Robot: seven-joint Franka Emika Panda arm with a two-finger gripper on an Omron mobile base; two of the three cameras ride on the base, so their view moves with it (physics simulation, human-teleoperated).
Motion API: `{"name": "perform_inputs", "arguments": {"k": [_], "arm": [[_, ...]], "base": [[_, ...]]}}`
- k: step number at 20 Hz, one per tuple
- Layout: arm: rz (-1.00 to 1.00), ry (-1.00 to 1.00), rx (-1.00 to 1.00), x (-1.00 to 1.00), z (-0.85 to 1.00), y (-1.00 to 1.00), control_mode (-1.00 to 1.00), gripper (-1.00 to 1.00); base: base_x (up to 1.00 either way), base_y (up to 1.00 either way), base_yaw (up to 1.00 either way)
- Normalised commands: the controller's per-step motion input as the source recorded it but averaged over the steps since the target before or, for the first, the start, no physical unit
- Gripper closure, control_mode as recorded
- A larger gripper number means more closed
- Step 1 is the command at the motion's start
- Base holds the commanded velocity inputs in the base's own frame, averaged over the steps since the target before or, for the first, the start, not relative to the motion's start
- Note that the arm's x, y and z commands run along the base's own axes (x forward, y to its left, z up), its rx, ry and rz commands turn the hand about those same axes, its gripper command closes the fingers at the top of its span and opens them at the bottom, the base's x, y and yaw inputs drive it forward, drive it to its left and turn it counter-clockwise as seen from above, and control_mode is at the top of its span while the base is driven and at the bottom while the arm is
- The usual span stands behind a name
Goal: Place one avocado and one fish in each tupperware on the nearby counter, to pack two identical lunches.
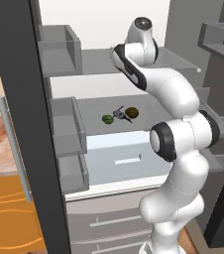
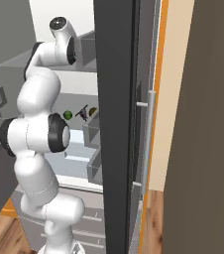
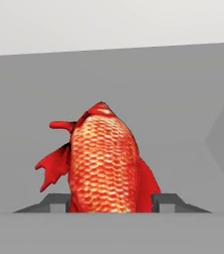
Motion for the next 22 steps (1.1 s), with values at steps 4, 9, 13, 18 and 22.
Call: {"name": "perform_inputs", "arguments": {"k": [4,9,13,18,22], "arm": [[-0.11,-0.44,-0.07,-1.0,0.2,0.0,-1.0,1.0],[-0.04,-0.36,-0.11,-1.0,-0.19,0.01,-1.0,1.0],[0.0,-0.04,-0.05,-1.0,-0.85,0.07,-1.0,1.0],[-0.02,0.12,0.0,-1.0,-0.45,0.07,-1.0,1.0],[0.0,0.26,-0.03,-0.86,-0.82,-0.01,-1.0,1.0]], "base": [[0.0,0.0,0.0],[0.0,0.0,0.0],[0.0,0.0,0.0],[0.0,0.0,0.0],[0.0,0.0,0.0]]}}
